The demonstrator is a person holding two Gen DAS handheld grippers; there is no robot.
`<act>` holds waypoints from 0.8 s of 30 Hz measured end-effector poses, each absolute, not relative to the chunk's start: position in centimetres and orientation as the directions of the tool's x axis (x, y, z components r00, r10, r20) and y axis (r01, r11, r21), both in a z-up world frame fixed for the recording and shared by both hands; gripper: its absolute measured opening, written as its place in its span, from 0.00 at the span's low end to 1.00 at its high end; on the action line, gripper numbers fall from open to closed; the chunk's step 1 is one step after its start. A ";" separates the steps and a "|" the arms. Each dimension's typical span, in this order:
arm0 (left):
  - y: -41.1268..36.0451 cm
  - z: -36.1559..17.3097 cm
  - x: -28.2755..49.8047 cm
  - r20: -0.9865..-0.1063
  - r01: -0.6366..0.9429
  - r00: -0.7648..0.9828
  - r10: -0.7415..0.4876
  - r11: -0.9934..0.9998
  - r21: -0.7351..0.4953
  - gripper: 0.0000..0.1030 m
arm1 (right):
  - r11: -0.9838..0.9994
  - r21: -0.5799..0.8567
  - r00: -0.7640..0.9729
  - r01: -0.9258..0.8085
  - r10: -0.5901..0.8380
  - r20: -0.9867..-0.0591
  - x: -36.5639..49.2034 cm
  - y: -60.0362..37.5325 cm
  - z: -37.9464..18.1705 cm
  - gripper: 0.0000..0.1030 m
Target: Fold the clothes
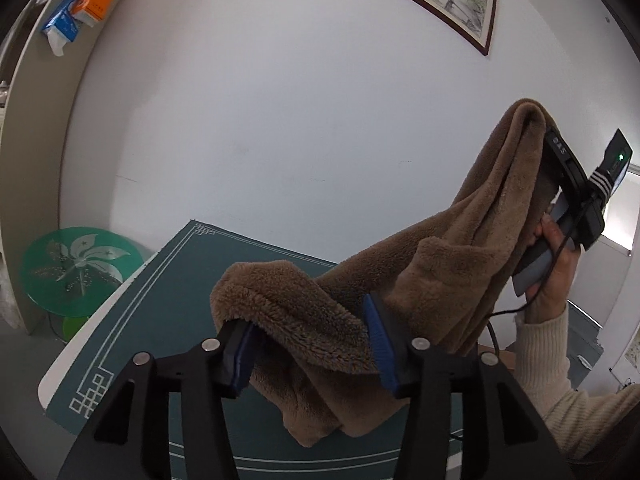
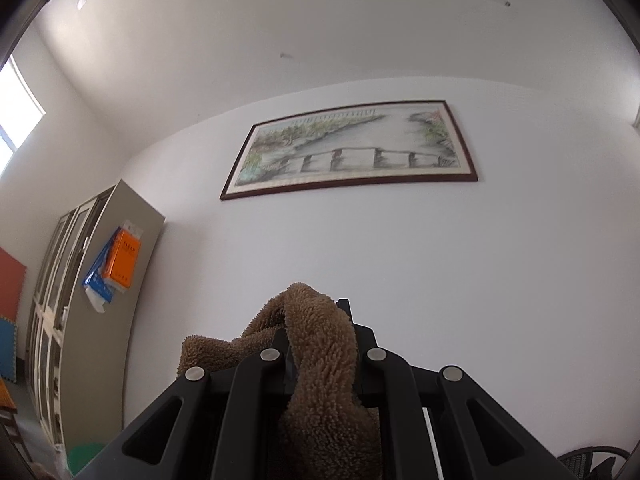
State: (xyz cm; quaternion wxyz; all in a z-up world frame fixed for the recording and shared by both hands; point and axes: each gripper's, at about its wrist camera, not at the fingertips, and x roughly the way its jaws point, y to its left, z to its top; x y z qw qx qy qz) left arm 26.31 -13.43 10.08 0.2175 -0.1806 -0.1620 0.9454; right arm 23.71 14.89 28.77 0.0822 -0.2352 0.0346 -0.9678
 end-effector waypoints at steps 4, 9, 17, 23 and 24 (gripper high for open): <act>-14.2 8.8 25.2 -0.297 -0.317 -0.849 0.436 -0.871 -0.374 0.55 | -0.982 -0.129 -0.907 0.135 -0.175 0.383 22.4 14.6 26.9 0.12; -14.6 5.1 23.9 -0.380 -0.279 -0.823 0.421 -0.884 -0.374 0.58 | -0.980 -0.144 -0.960 0.135 -0.165 0.224 18.9 16.1 23.5 0.12; -13.0 1.1 21.8 -0.503 -0.269 -0.775 0.382 -0.920 -0.284 0.76 | -0.991 -0.108 -0.993 0.082 -0.071 -0.095 10.9 20.6 14.7 0.12; -12.4 0.9 19.6 -0.544 -0.255 -0.756 0.363 -0.930 -0.266 0.76 | -0.996 -0.074 -0.979 0.059 -0.043 -0.199 8.7 23.8 9.6 0.12; -12.4 1.3 19.0 -0.541 -0.258 -0.759 0.363 -0.930 -0.261 0.76 | -0.996 -0.073 -0.980 0.057 -0.041 -0.196 8.8 24.3 9.3 0.12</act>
